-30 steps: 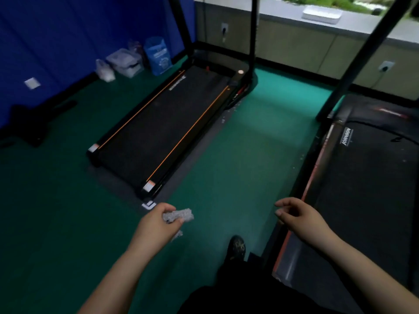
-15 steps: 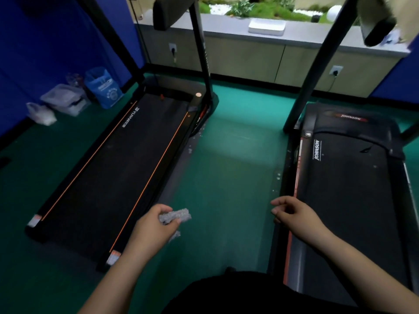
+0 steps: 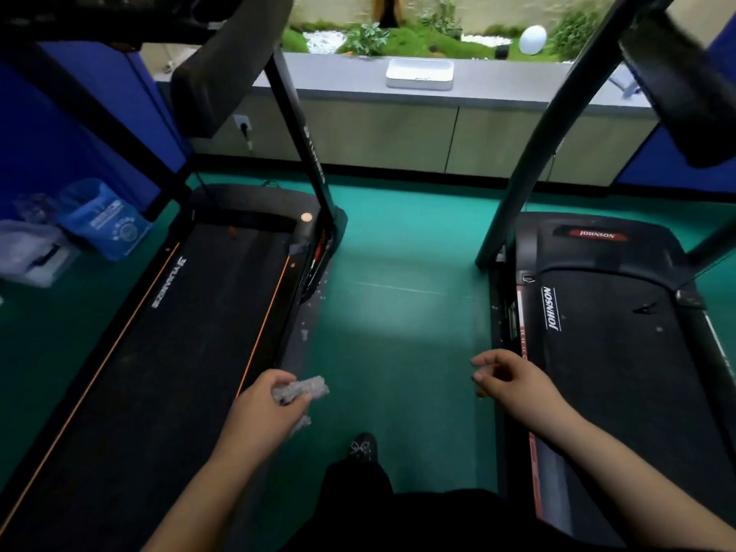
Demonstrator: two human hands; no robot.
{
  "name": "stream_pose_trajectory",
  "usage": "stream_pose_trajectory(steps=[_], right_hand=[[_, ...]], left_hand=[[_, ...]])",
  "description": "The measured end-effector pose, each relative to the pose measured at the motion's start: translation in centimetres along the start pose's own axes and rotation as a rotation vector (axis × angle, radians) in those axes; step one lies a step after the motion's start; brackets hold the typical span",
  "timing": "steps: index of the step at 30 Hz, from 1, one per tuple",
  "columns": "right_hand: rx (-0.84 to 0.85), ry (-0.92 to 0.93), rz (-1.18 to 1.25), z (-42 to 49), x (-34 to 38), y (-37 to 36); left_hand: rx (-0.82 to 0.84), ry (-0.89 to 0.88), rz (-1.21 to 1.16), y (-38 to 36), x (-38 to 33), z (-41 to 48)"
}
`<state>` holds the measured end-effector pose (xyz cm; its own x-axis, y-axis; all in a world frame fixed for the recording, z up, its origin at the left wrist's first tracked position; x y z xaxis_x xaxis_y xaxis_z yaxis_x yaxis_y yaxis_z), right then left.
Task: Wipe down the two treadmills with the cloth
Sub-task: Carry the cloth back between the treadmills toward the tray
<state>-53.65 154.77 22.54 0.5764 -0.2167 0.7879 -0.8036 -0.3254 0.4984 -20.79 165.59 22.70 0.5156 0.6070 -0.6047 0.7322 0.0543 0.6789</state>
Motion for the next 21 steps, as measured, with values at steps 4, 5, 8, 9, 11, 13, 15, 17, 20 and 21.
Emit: stream_pose_trajectory(steps=[4, 5, 8, 9, 11, 13, 15, 17, 20, 21], right_hand=[[-0.078, -0.026, 0.039, 6.8, 4.2, 1.1], [-0.095, -0.028, 0.052, 8.3, 5.1, 1.5], [-0.122, -0.056, 0.076, 12.6, 7.2, 2.4], [-0.125, -0.067, 0.082, 14.2, 7.7, 2.6], [-0.128, -0.092, 0.093, 17.3, 8.4, 3.1], [-0.145, -0.108, 0.11, 20.7, 8.9, 3.9], [-0.144, -0.118, 0.115, 24.5, 9.5, 4.8], [-0.141, -0.114, 0.109, 28.8, 10.2, 6.1], [-0.141, -0.101, 0.112, 35.6, 11.8, 8.2], [-0.14, -0.096, 0.107, 37.8, 12.5, 9.0]], left_hand=[[0.068, -0.072, 0.021, 2.3, -5.4, 9.0], [0.074, -0.094, 0.029, 2.7, -6.8, 11.1], [0.099, -0.127, 0.049, 3.5, -11.0, 16.8], [0.106, -0.134, 0.06, 3.6, -12.2, 18.6], [0.123, -0.151, 0.07, 3.5, -14.4, 22.0], [0.132, -0.162, 0.066, 3.0, -16.4, 25.5], [0.128, -0.16, 0.066, 2.5, -18.5, 29.0], [0.122, -0.152, 0.068, 1.9, -20.6, 32.8], [0.102, -0.134, 0.045, 1.2, -24.4, 38.4], [0.099, -0.127, 0.047, 1.2, -25.8, 40.1]])
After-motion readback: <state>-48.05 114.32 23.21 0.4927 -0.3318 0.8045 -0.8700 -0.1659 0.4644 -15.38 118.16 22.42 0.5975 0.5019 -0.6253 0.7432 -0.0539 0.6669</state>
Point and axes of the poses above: each hand's wrist, its own z-axis towards the middle knuckle, its own y-axis out of the back of the hand, x = y × z, the point moved 3 cm from there along z, towards the middle knuckle, and after that the axes turned 1 degree about y, right-handed, at the moved point
